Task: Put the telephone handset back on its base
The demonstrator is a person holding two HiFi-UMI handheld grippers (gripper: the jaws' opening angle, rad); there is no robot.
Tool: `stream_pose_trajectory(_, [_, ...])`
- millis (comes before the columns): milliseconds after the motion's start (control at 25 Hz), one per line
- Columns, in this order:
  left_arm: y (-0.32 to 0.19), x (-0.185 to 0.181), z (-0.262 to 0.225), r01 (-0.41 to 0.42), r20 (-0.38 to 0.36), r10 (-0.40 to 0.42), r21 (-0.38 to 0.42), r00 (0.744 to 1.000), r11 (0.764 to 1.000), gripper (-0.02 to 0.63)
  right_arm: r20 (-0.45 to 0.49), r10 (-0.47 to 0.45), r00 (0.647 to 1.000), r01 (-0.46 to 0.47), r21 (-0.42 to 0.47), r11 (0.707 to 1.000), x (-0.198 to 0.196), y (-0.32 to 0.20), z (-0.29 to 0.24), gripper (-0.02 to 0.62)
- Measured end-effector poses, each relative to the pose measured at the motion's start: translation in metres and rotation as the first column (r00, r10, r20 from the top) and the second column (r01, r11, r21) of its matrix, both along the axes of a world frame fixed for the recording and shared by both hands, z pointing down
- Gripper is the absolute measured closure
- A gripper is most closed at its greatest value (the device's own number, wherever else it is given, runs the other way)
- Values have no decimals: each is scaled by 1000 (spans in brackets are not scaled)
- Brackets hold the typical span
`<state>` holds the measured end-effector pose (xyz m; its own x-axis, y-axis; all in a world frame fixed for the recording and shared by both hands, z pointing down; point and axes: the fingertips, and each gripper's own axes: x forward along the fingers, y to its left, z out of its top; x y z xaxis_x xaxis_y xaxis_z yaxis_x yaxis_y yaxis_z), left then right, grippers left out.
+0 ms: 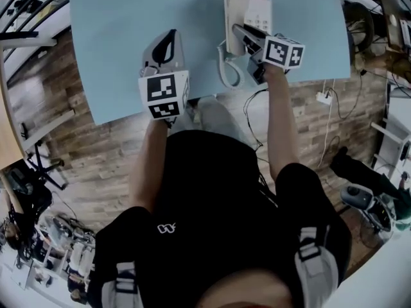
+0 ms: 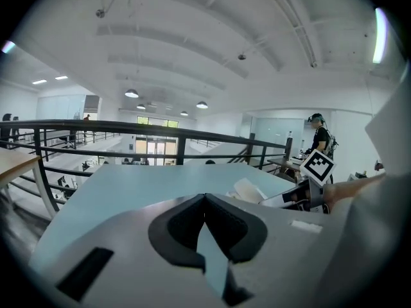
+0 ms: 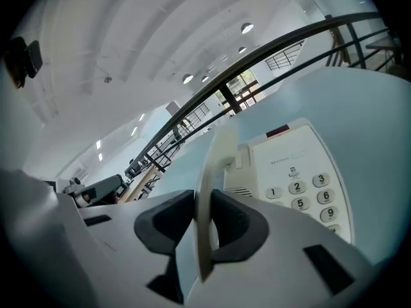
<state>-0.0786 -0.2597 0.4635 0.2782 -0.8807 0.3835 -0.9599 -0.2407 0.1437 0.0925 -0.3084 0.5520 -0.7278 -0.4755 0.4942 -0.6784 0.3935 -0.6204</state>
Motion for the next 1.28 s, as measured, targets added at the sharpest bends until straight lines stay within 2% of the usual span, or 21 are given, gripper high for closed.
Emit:
stream_pose_trajectory(160, [-1,-3,4,35,8,-35,-16,999,999,606,53,-31,998,34,-49,998,-2,-8,8,515])
stream_pose_trajectory(400, [-3,-8,8,54,11,-54,-26,999,998,606,86,-50,995,57,-82,995,-4,-11,19,515])
stream_pose_trajectory(520, [-4,-9,9,57,10,-56,-29,998,998,606,148,-61,987,73,-80,994,-5,-11,17,514])
stream_pose_trajectory(600, [-4,-10,11,58,9,-57,-30,998,998,606,198,-87,976,99,-48,994,-9,-12,13,512])
stream_pose_trajectory(640, [-4,-11,12,58,9,-58,-31,998,998,606,191,-91,977,99,-35,994,-9,-12,14,509])
stream_pose_trajectory(760, [-5,-13,12,59,9,-59,-32,998,998,606,78,-68,995,69,-6,998,1,-13,19,492])
stream_pose_trajectory(880, [-6,-12,12,55,4,-54,-29,999,998,606,13,-37,999,36,22,999,6,-15,20,477])
stream_pose_trajectory(1200, [-11,3,10,30,-11,-30,-27,999,999,606,-83,136,987,-130,81,988,19,-17,15,468])
stream_pose_trajectory(1280, [-12,8,7,21,-14,-21,-22,1000,1000,606,-115,199,973,-187,110,976,26,-16,10,496])
